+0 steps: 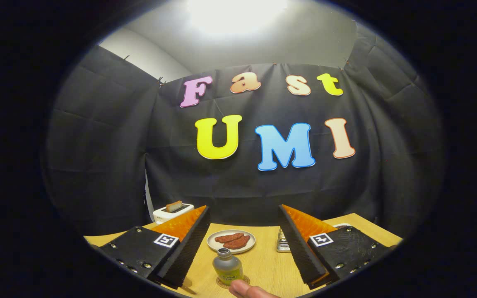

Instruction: Take the bottle from table, then pour the juice into the cup, finally place the bottle on the coaster

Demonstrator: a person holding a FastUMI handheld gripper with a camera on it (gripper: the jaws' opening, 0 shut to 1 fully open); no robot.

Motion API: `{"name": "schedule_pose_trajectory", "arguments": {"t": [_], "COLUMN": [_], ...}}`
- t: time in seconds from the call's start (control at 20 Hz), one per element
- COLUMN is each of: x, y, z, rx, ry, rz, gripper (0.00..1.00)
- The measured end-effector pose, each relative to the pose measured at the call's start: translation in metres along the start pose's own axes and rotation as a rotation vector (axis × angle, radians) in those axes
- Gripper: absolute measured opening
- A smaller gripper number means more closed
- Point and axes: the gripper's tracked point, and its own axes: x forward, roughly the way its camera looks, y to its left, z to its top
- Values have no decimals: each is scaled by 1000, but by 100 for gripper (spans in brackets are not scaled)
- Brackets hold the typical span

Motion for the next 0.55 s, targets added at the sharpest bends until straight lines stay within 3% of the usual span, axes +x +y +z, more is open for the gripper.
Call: {"name": "schedule_pose_trajectory", "arguments": {"t": [0.2, 0.55], "x": [-21, -46], "y": [-23, -20], "z": [28, 50], "rx": [-42, -23], "ry": [-14, 11], "rz": [-63, -35], "gripper": [99, 99]}}
